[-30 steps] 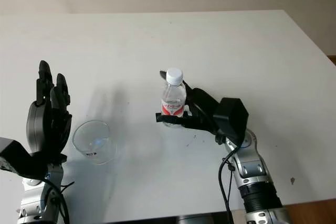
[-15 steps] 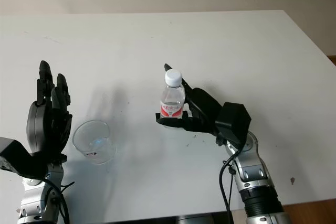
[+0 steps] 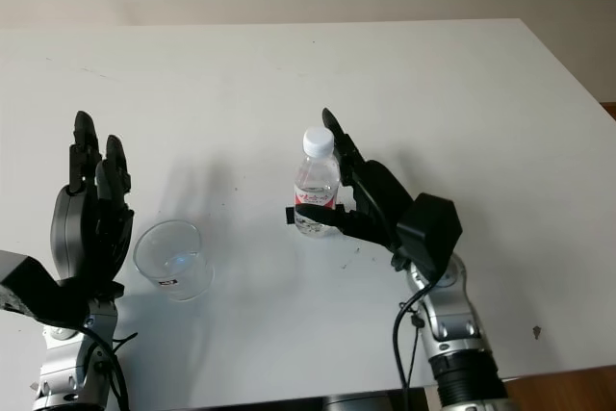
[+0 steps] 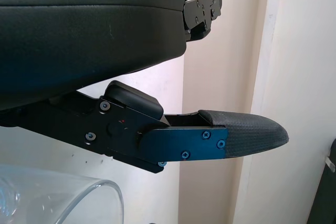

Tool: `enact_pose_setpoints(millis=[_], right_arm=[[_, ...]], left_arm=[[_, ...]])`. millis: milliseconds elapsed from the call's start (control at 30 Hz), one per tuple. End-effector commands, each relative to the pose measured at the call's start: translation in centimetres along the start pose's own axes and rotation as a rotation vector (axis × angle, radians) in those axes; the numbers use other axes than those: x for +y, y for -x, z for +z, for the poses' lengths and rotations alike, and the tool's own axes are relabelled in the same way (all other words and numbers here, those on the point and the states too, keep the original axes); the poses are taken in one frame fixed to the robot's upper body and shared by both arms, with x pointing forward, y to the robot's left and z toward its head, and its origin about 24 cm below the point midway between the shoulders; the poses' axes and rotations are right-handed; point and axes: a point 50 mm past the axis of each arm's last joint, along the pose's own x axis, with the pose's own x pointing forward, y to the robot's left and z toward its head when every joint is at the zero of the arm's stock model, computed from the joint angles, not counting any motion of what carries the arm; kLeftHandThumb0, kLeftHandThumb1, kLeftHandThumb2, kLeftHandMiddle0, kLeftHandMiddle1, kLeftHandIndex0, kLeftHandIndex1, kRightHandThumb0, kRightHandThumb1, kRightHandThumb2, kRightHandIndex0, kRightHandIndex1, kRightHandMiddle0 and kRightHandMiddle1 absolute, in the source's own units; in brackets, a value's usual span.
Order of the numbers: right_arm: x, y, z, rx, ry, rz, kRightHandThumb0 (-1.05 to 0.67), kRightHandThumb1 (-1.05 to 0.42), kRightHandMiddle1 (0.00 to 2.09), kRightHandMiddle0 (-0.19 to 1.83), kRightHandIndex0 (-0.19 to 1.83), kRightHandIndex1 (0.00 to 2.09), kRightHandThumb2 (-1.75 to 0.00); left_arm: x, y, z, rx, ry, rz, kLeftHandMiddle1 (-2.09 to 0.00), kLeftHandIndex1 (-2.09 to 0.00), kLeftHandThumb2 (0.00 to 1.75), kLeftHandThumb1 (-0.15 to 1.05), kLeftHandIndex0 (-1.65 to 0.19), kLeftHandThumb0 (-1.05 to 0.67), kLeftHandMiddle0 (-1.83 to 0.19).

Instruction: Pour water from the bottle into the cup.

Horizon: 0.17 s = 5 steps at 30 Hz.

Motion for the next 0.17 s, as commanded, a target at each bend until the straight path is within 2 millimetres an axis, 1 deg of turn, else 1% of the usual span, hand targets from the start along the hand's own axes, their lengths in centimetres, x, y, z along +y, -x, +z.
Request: enact_pose_setpoints(millis=[0, 133], right_arm=[[-0.01, 0.28, -0.16, -0.009, -0.008, -0.021, -0.94, -0.96, 0.00, -0.19, -0.19, 0.00, -0.06], [0.18, 0.53, -0.31, -0.018, -0.017, -0.038, -0.93, -0.97, 0.00, -0.19, -0.19, 0.00, -0.06]], left_arm=[[-0.01, -0.22, 0.36, -0.019, -0.010, -0.009, 0.00, 0.00, 0.49, 1.05, 0.19, -0.91, 0.15], [-0.03, -0.25, 0.29, -0.022, -0.003, -0.008, 0.00, 0.00, 0.49, 1.05, 0.19, -0.91, 0.16]])
